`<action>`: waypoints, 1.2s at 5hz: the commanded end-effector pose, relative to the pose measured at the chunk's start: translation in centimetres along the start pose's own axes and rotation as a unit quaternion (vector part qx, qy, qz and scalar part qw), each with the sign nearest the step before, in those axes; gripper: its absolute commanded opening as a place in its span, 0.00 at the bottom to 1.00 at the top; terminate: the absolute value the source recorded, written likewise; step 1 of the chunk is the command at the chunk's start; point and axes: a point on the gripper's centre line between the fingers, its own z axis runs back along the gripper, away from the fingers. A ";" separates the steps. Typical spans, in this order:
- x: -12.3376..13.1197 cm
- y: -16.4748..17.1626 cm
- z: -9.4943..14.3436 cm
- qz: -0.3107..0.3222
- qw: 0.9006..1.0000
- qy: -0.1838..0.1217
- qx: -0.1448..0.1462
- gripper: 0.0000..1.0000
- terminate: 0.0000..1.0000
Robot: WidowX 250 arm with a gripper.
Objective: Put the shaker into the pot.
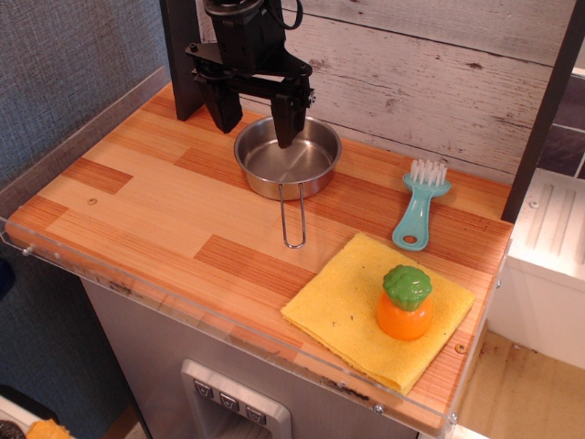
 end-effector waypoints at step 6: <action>-7.8 -13.9 -0.2 -0.214 0.976 0.018 -0.044 1.00 0.00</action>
